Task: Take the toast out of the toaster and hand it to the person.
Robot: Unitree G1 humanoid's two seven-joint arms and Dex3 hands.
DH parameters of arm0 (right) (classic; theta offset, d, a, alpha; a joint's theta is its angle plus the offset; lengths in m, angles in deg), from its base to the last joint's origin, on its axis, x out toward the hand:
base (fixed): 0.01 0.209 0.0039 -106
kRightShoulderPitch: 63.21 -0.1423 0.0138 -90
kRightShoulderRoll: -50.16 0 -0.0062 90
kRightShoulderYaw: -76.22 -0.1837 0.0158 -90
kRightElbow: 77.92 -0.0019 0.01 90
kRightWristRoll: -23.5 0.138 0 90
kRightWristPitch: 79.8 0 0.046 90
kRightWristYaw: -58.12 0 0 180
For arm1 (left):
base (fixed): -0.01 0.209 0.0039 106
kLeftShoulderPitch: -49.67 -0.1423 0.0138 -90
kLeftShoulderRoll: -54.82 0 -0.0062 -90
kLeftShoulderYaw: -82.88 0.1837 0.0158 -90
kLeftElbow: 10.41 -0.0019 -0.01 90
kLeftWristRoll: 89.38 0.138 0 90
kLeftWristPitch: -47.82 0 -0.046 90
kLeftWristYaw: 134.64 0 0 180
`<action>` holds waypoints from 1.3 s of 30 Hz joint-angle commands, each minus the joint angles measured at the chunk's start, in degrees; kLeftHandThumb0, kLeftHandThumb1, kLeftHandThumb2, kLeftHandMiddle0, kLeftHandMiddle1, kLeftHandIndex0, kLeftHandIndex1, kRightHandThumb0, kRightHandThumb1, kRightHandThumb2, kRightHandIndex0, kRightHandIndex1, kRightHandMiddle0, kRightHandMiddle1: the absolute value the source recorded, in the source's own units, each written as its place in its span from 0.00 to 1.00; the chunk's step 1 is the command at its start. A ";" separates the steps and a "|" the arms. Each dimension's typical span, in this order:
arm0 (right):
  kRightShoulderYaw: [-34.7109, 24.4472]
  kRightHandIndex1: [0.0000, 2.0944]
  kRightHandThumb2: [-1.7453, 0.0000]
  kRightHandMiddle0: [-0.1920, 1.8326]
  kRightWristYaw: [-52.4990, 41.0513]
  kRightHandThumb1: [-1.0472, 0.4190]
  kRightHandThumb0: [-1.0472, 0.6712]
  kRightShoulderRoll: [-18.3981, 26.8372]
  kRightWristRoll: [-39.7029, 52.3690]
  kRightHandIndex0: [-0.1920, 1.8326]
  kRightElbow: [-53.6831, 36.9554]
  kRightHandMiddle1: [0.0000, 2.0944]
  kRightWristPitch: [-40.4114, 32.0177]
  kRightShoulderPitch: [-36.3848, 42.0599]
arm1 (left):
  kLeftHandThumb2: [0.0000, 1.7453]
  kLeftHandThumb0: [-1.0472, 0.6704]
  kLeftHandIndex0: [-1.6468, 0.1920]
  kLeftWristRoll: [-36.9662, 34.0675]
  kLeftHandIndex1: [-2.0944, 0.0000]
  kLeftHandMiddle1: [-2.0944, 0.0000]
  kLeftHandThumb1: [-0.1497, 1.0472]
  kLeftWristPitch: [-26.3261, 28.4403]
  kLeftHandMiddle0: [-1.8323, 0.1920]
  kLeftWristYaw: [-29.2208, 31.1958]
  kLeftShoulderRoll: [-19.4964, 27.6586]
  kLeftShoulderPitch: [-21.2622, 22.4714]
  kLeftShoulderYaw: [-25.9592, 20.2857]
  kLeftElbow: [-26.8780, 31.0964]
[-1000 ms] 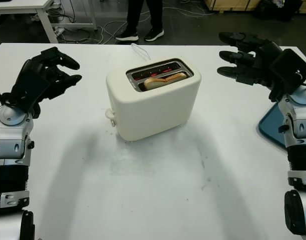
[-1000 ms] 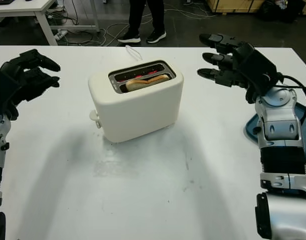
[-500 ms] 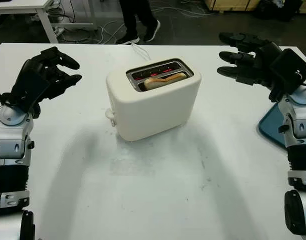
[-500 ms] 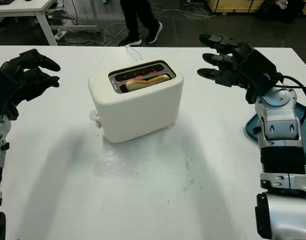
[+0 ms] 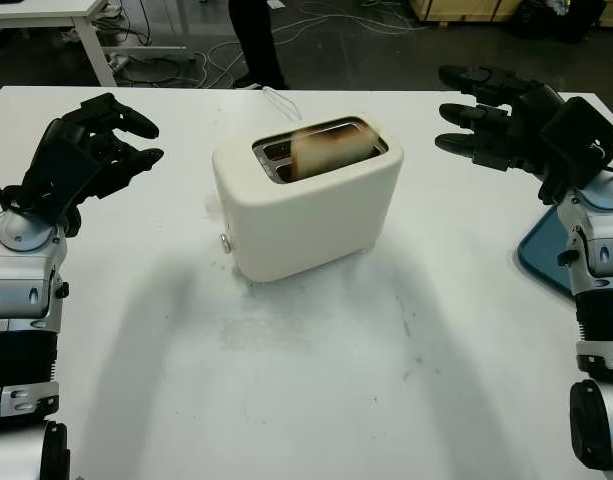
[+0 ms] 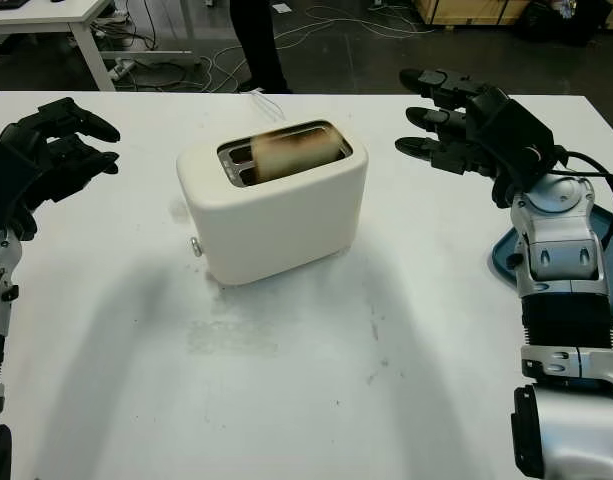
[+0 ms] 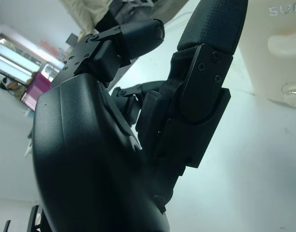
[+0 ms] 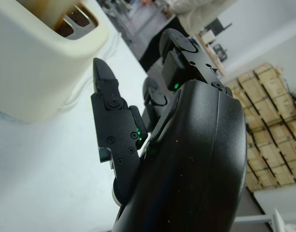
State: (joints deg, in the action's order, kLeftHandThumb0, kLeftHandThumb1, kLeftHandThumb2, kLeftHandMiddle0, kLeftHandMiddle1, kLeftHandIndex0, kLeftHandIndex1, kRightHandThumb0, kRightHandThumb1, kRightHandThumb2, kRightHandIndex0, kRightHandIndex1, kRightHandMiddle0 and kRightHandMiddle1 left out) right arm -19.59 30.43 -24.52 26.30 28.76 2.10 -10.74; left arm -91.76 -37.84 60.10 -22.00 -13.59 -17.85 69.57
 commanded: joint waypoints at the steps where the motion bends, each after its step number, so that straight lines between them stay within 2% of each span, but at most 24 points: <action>1: 0.01 0.00 0.98 0.28 0.38 0.09 0.52 -0.03 0.13 0.30 -1.09 0.00 -1.32 0.35 | 0.00 0.00 0.65 -0.49 0.36 0.33 0.85 0.34 0.66 -0.05 -0.31 -0.42 -0.46 0.48; 12: 0.10 0.00 0.98 0.28 0.10 0.09 0.51 0.24 -0.08 0.30 -0.67 0.00 -0.54 0.22 | 0.00 0.00 0.65 -0.19 0.36 0.33 0.85 0.02 0.66 -0.27 -0.31 -0.46 -0.36 0.41; 15: -0.50 0.00 0.99 0.28 -0.04 0.09 0.56 0.13 0.46 0.30 -0.07 0.00 1.69 -0.26 | 0.00 0.00 0.64 -0.37 0.36 0.33 0.85 -0.09 0.66 -0.13 -0.31 -0.46 -0.46 0.17; 17: -1.26 0.01 0.99 0.28 0.14 0.10 0.59 0.07 1.53 0.30 -1.39 0.00 -0.35 -1.33 | 0.00 0.00 0.64 -0.36 0.36 0.33 0.85 -0.09 0.66 -0.08 -0.23 -0.45 -0.48 0.14; 20: -2.16 0.01 1.00 0.30 -0.18 0.14 0.62 0.00 2.85 0.32 -1.10 0.01 1.15 -4.30 | 0.00 0.00 0.64 -0.52 0.36 0.33 0.85 0.35 0.66 -0.02 -0.26 -0.42 -0.57 0.35; 24: -1.68 0.06 1.00 0.39 -1.65 0.22 0.65 0.28 2.87 0.41 0.36 0.05 6.63 -9.78 | 0.00 0.00 0.64 -0.34 0.36 0.33 0.85 0.27 0.66 -0.14 -0.38 -0.39 -0.56 0.40; 29: 3.24 0.11 1.00 0.46 -5.01 0.31 0.69 1.08 -0.20 0.47 -1.19 0.09 4.73 -18.31 | 0.00 0.00 0.64 -0.11 0.37 0.34 0.85 0.12 0.66 -0.22 -0.41 -0.48 -0.49 0.44; 32: 6.05 0.14 1.00 0.49 -6.71 0.35 0.70 0.33 -1.85 0.50 0.48 0.11 7.98 -21.96 | 0.00 0.00 0.64 -0.29 0.36 0.33 0.85 -0.01 0.66 -0.28 -0.57 -0.52 -0.62 0.35; 33: 7.18 0.17 1.00 0.49 -7.10 0.37 0.69 -0.12 -2.78 0.50 1.85 0.12 10.81 -23.08 | 0.00 0.00 0.64 -0.30 0.36 0.33 0.85 -0.09 0.66 -0.29 -0.59 -0.55 -0.66 0.31; 34: 8.58 0.24 1.00 0.50 -7.12 0.39 0.66 -0.57 -4.20 0.48 3.25 0.15 13.26 -24.20 | 0.00 0.00 0.64 -0.31 0.36 0.33 0.85 -0.05 0.66 -0.35 -0.65 -0.59 -0.71 0.37; 35: 9.61 0.35 1.00 0.50 -7.07 0.40 0.57 -0.87 -5.29 0.44 4.49 0.19 15.15 -25.01 | 0.00 0.00 0.64 -0.27 0.36 0.33 0.85 0.05 0.66 -0.41 -0.71 -0.62 -0.74 0.46; 36: 10.73 0.41 1.00 0.49 -7.13 0.41 0.54 -1.25 -6.39 0.42 5.95 0.21 17.55 -25.74 | 0.00 0.00 0.64 -0.25 0.36 0.33 0.85 0.22 0.65 -0.45 -0.76 -0.67 -0.79 0.61; 37: 11.92 0.44 1.00 0.49 -6.94 0.41 0.48 -1.48 -7.82 0.42 7.30 0.23 20.03 -26.30 | 0.00 0.00 0.64 -0.20 0.36 0.33 0.85 0.20 0.66 -0.51 -0.82 -0.72 -0.83 0.67; 39: 14.83 0.44 1.00 0.49 -6.11 0.40 0.42 -1.80 -11.96 0.43 9.09 0.24 23.14 -27.12 | 0.00 0.00 0.64 -0.03 0.36 0.33 0.85 -0.28 0.65 -0.45 -0.80 -0.80 -0.85 0.51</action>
State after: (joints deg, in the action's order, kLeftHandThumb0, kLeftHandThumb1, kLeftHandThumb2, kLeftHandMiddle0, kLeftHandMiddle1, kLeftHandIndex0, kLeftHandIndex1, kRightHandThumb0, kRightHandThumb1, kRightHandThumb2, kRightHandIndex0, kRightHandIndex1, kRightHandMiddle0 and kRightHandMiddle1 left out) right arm -6.57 24.15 -25.77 16.47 36.59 23.05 -36.88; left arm -91.76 -37.84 60.00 -22.69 -13.91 -18.51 69.69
